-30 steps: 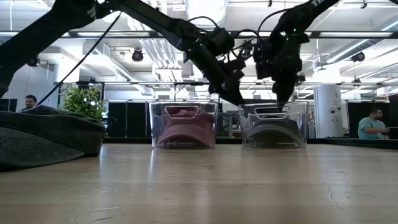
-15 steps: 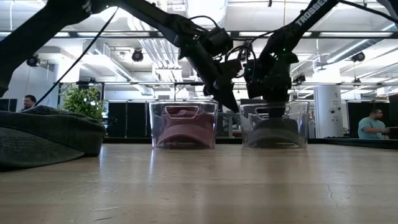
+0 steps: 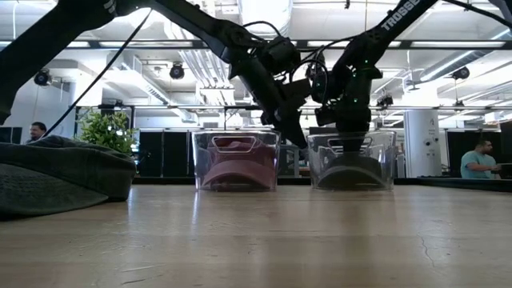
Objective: Pick & Place hat
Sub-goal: Put the right black cap into the right transparent bin, then put the black cap into the right transparent bin
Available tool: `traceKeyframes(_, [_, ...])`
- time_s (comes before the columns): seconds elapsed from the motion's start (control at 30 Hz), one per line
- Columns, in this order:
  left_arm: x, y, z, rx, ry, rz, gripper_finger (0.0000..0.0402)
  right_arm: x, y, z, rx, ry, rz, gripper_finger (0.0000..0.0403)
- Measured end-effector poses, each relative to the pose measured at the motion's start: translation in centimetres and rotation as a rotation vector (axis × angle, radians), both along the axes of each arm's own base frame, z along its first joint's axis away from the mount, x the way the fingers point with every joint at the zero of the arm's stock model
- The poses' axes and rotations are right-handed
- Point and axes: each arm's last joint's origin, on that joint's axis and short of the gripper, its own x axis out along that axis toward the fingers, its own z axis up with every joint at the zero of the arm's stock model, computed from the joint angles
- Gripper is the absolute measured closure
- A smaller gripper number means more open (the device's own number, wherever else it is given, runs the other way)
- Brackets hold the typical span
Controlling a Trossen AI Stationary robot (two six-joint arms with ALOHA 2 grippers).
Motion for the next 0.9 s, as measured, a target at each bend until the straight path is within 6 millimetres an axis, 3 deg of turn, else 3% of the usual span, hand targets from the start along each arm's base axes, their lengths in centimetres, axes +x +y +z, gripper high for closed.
traceKeyframes(0.13, [-0.1, 0.0, 1.2, 0.02, -0.026, 0.0, 0.0353, -0.2, 0.1, 1.4, -0.035, -0.038, -0.005, 0.019])
traceKeyframes(0.27, [-1.2, -0.2, 4.3, 0.075, -0.084, -0.023, 0.0353, -1.2, 0.9, 4.3, -0.067, -0.078, -0.009, 0.0189])
traceKeyframes(0.57, [-6.8, -1.8, 10.3, 0.071, -0.025, -0.02, 0.0353, -2.4, 3.4, 9.2, -0.145, -0.218, -0.043, 0.0186])
traceKeyframes(0.73, [-9.9, -4.0, 10.6, 0.037, 0.053, -0.007, 0.0353, -1.7, 5.1, 10.3, -0.158, -0.285, -0.032, 0.0186])
traceKeyframes(0.9, [-13.6, -7.8, 10.3, 0.039, 0.104, 0.074, 0.0353, 0.0, 7.4, 10.3, -0.122, -0.322, 0.016, 0.0186])
